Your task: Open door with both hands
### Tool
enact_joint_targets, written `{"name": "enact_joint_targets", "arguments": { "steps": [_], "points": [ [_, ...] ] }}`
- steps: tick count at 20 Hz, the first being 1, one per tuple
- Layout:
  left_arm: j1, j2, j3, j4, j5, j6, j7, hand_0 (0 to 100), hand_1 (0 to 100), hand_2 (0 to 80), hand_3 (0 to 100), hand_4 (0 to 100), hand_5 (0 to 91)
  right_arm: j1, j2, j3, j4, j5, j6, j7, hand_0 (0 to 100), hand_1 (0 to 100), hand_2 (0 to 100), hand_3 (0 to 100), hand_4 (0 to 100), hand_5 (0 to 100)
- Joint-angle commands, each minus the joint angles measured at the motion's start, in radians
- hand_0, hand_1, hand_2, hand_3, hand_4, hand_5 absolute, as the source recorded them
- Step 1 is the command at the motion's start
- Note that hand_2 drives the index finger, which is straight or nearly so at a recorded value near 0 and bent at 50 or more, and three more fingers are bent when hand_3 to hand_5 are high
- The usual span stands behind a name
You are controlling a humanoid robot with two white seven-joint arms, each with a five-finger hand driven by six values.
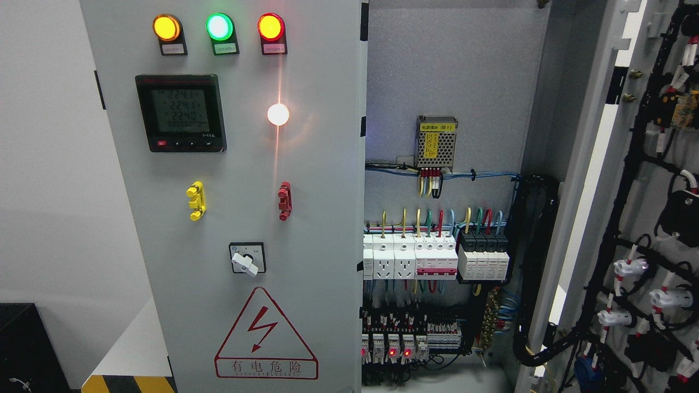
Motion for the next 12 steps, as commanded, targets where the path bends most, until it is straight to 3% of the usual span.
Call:
{"name": "enact_joint_targets", "arguments": {
  "steps": [1,6,12],
  "points": [
    [0.174,0.060,0.022,0.120,-0.054,-0.003,-0.003,0,0,0.0,0,0,0.0,0.000,0.000,0.000,0.000,-0.003,0.001,0.000,0,0,0,0,0,0],
    [0.336,0.039,0.114,0.264,-0.055,-0.004,-0.006,0,0,0.0,0,0,0.0,0.000,0.000,-0.002,0.000,-0.001,-0.001,0.000,0,0,0,0,0,0],
    [0.470,-0.050,0.145,0.476,-0.064,-0.006,-0.008,0,0,0.0,0,0,0.0,0.000,0.000,-0.002,0.000,0.000,-0.001,0.000,0,0,0,0,0,0]
  ]
}}
